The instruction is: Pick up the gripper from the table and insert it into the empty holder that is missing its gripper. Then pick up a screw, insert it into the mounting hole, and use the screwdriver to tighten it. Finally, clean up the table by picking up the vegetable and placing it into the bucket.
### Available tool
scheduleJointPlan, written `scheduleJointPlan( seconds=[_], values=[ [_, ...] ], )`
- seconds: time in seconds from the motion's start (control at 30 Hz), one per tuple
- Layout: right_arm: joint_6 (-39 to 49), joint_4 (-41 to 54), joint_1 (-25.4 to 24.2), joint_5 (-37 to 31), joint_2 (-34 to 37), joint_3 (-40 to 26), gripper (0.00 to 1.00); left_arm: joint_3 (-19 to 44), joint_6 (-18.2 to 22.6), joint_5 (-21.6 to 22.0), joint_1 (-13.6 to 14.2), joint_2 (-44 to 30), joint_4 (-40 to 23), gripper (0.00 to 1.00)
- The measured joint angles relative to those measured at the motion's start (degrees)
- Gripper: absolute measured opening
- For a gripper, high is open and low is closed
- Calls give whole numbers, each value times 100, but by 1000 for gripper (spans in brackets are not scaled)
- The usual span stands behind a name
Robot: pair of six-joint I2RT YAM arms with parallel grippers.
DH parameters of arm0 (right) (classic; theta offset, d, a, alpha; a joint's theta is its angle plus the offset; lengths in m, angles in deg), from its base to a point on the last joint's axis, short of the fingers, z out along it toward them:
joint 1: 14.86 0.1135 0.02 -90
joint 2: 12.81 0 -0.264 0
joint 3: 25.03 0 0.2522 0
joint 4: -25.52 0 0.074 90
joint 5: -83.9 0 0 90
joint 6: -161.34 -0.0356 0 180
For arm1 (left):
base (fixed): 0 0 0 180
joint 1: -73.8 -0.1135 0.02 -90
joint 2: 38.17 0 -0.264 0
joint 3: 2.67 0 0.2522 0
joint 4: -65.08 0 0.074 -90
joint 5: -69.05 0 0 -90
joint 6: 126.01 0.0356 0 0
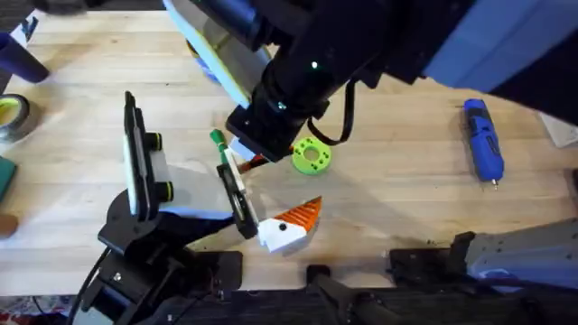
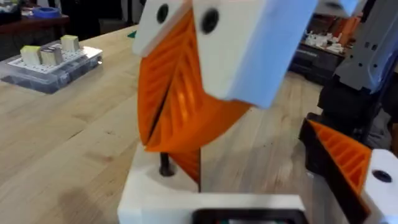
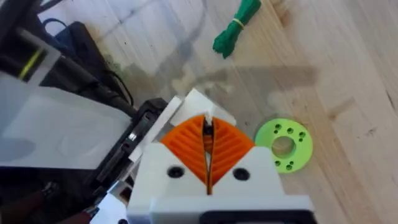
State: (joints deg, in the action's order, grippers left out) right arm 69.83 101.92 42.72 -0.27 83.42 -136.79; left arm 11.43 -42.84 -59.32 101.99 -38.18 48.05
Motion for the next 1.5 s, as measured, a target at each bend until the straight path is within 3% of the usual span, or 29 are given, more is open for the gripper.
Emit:
scheduleJointPlan(
  seconds=[1.23, 1.27, 1.3, 1.43, 1.47, 1.5],
  values=[
    [2, -47, 26, 133, 190, -17, 7, 0, -46, -4, 0, -9, -8, 987],
    [-14, -46, 26, 138, 188, -17, 54, 0, -45, -4, 1, -9, -7, 987],
    [-21, -48, 26, 149, 187, -17, 171, 0, -44, -7, 1, -9, -6, 987],
    [-20, 3, -49, 69, 151, -42, 777, 0, -43, -15, -4, -9, -5, 986],
    [-11, 28, -106, 66, 122, -51, 907, 0, -36, -22, -4, -7, -2, 986],
    [-14, 67, -155, 75, 88, -69, 971, 0, -26, -35, -4, -7, -2, 986]
  ],
)
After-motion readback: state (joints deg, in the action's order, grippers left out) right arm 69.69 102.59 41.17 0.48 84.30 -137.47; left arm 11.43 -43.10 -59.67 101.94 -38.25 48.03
